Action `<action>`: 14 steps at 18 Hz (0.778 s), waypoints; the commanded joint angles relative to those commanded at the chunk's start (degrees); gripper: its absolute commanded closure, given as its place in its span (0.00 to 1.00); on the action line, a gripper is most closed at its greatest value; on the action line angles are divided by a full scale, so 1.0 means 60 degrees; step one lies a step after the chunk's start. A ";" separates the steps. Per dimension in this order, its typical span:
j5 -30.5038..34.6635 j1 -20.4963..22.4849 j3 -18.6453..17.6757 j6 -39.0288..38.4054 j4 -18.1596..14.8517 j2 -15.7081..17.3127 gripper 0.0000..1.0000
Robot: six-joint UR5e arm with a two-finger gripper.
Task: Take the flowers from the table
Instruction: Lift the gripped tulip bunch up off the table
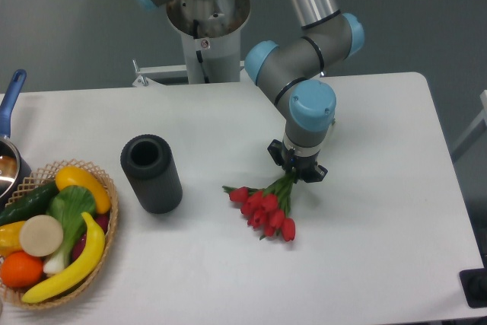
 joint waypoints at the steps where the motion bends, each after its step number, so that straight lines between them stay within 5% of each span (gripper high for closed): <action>1: 0.0000 0.0000 0.0058 -0.0015 0.0000 0.0073 1.00; 7: 0.0117 0.0087 0.0936 -0.0030 -0.0058 0.0263 1.00; 14: 0.0102 0.0293 0.2298 0.0087 -0.1448 0.0264 1.00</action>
